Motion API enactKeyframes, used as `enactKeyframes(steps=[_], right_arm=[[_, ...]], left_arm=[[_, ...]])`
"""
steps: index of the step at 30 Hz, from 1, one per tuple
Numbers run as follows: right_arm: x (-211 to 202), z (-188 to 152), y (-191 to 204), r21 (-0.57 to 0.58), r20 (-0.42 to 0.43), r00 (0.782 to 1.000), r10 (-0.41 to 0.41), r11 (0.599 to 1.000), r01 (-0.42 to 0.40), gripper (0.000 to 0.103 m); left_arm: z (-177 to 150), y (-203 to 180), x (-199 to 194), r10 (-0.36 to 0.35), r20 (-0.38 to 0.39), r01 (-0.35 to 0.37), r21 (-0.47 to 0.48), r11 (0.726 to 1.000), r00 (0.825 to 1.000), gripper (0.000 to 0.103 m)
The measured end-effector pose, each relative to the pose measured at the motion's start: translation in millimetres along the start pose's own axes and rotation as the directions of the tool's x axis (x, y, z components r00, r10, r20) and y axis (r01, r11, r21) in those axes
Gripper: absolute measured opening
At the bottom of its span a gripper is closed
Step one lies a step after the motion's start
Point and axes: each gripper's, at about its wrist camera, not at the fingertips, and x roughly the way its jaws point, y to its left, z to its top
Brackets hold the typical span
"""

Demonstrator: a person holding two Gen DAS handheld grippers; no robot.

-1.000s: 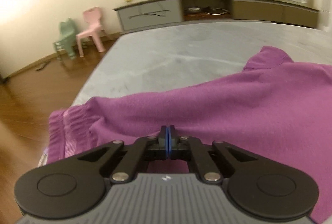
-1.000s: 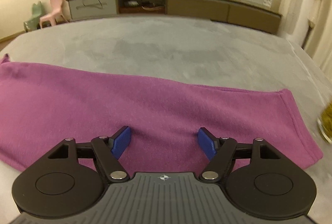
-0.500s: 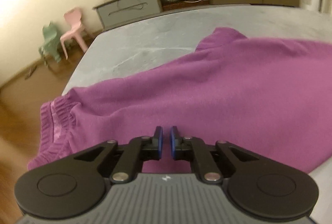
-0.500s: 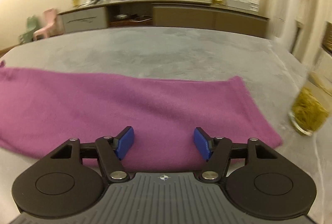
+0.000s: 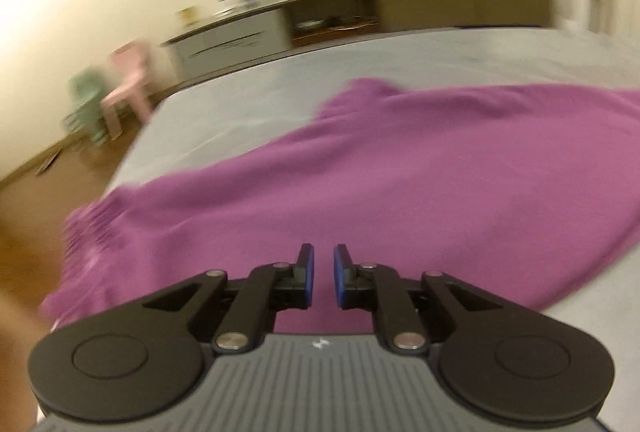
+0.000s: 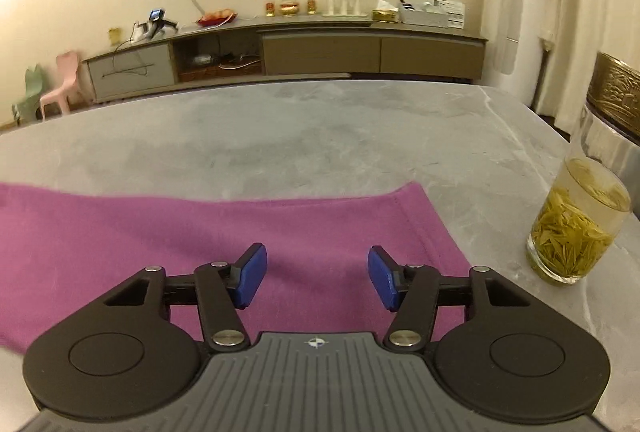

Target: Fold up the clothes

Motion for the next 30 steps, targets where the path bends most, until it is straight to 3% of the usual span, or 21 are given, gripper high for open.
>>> enactKeyframes(steps=[4, 6, 8, 9, 10, 16, 21, 23, 24, 25, 26, 29, 30], right_arm=[[9.1, -1.2, 1.8, -0.016, -0.034, 0.999, -0.026, 1.0, 0.026, 0.061], [3.0, 5.2, -2.6, 0.037, -0.019, 1.0, -0.023, 0.999, 0.024, 0.063], [4.2, 3.8, -11.0, 0.061, -0.027, 0.999, -0.041, 0.997, 0.043, 0.075], [4.7, 3.0, -15.1, 0.073, -0.031, 0.998, -0.05, 0.996, 0.052, 0.087], [5.3, 2.3, -19.3, 0.085, -0.035, 0.998, -0.059, 0.994, 0.062, 0.09], [8.9, -2.1, -44.4, 0.155, -0.061, 0.992, -0.112, 0.981, 0.12, 0.09], [11.7, -5.7, -64.9, 0.21, -0.086, 0.984, -0.154, 0.963, 0.169, 0.089], [11.1, -6.7, -56.2, 0.159, -0.071, 0.986, -0.153, 0.974, 0.163, 0.08], [10.0, -5.4, -52.0, 0.151, -0.065, 0.988, -0.138, 0.978, 0.146, 0.064], [8.8, -4.2, -47.9, 0.142, -0.059, 0.991, -0.122, 0.981, 0.13, 0.038], [7.7, -2.9, -43.8, 0.134, -0.053, 0.993, -0.107, 0.985, 0.113, 0.025], [1.8, -1.5, -22.2, 0.045, 0.0, 0.992, -0.125, 0.991, 0.125, 0.021], [-8.6, 0.8, -9.7, 0.006, 0.053, 0.991, -0.119, 0.993, 0.119, 0.021]], left_arm=[[-9.0, 50.5, -3.1, 0.077, -0.015, -0.078, -0.113, 0.991, 0.997, 0.013], [-7.4, 75.4, -11.3, 0.107, 0.003, -0.105, -0.195, 0.975, 0.994, 0.015], [-3.3, 87.5, -15.2, 0.109, 0.01, -0.103, -0.247, 0.964, 0.994, 0.017], [-1.3, 93.6, -17.2, 0.11, 0.013, -0.102, -0.272, 0.957, 0.994, 0.017], [0.8, 99.6, -19.2, 0.111, 0.016, -0.101, -0.298, 0.949, 0.994, 0.018], [23.1, 48.9, -29.1, 0.022, 0.069, -0.007, -0.208, 0.978, 0.997, 0.025], [45.0, -7.5, -32.2, -0.089, 0.122, 0.103, -0.116, 0.988, 0.989, 0.028], [53.7, -30.0, -33.4, -0.134, 0.14, 0.146, -0.077, 0.986, 0.981, 0.028], [56.5, -38.9, -31.5, -0.153, 0.142, 0.163, -0.063, 0.985, 0.978, 0.028], [58.4, -46.5, -29.4, -0.167, 0.142, 0.176, -0.052, 0.983, 0.976, 0.028], [60.2, -54.4, -28.5, -0.18, 0.143, 0.188, -0.041, 0.981, 0.973, 0.028], [65.8, -72.6, -26.5, -0.228, 0.15, 0.236, -0.04, 0.971, 0.962, 0.028], [68.2, -77.8, -27.1, -0.249, 0.154, 0.259, -0.05, 0.965, 0.956, 0.028]])
